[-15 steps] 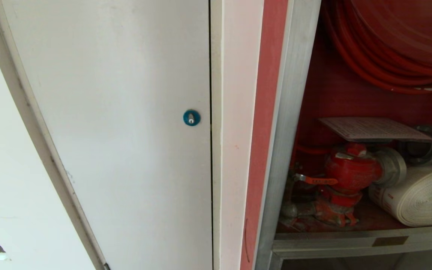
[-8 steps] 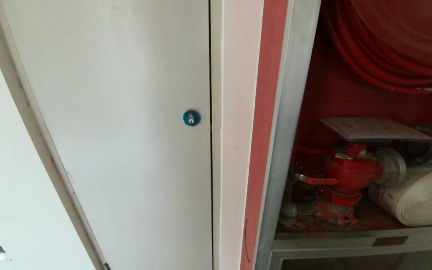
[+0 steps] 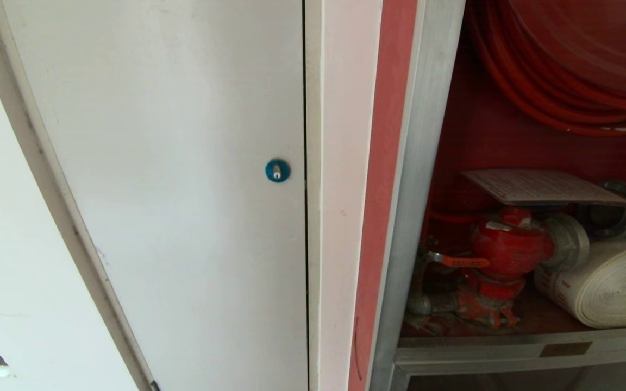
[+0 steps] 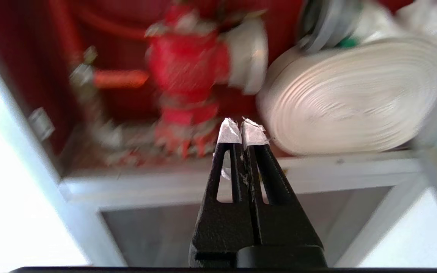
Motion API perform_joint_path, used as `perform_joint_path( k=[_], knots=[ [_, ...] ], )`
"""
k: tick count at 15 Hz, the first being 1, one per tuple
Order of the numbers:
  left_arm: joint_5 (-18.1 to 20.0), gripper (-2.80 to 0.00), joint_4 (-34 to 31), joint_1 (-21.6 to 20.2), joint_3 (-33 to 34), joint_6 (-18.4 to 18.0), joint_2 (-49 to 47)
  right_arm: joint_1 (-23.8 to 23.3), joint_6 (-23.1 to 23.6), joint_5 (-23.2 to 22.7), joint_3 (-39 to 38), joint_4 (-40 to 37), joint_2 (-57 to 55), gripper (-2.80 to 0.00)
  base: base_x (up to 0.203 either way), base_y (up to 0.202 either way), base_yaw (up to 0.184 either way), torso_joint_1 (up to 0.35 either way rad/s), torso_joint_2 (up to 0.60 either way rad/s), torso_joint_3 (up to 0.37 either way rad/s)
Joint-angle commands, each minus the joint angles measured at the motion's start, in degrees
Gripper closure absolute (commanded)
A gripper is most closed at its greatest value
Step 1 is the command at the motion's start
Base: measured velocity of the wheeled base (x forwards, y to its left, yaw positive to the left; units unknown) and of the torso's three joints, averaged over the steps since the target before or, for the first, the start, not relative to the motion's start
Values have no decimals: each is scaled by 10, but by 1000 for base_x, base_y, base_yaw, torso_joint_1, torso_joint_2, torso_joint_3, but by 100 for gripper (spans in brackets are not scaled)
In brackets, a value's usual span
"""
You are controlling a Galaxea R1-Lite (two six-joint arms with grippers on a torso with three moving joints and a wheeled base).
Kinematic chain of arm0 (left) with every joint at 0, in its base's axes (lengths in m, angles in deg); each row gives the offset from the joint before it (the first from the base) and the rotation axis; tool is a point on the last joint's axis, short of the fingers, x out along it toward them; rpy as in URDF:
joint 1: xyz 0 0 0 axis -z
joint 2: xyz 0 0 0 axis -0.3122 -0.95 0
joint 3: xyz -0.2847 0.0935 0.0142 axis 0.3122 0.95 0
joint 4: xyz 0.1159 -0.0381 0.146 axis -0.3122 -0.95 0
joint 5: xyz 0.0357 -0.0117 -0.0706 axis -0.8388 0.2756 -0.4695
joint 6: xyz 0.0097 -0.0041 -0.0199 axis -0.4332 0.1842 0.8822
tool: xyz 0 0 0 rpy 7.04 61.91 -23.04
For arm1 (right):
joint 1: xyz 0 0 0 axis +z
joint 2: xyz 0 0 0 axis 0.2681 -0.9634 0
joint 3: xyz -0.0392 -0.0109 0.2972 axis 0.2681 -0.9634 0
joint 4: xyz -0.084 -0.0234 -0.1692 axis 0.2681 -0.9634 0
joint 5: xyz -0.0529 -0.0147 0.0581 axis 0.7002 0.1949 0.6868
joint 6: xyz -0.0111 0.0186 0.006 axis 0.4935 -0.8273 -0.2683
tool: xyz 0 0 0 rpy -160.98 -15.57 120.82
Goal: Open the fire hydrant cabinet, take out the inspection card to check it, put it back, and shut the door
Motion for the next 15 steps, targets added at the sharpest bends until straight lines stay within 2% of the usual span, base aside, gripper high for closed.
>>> perform_joint_path(
  k=[1, 4, 7, 10, 12, 15],
  knots=[
    [0, 0, 0, 0, 0, 0, -1, 0, 0, 41, 68, 7, -115, 0, 0, 0, 0, 0, 0, 0],
    [0, 0, 0, 0, 0, 0, -1, 0, 7, 85, 175, 5, -207, 0, 0, 0, 0, 0, 0, 0],
    [0, 0, 0, 0, 0, 0, -1, -23, 71, 119, 258, -40, -264, 0, 0, 0, 0, 0, 0, 0],
    [0, 0, 0, 0, 0, 0, -1, -93, 170, 121, 311, -89, -313, 0, 0, 0, 0, 0, 0, 0],
    [0, 0, 0, 0, 0, 0, -1, -134, 247, 83, 348, -108, -347, 0, 0, 0, 0, 0, 0, 0],
    [0, 0, 0, 0, 0, 0, -1, -167, 381, 61, 368, -169, -379, 0, 0, 0, 0, 0, 0, 0]
  ],
)
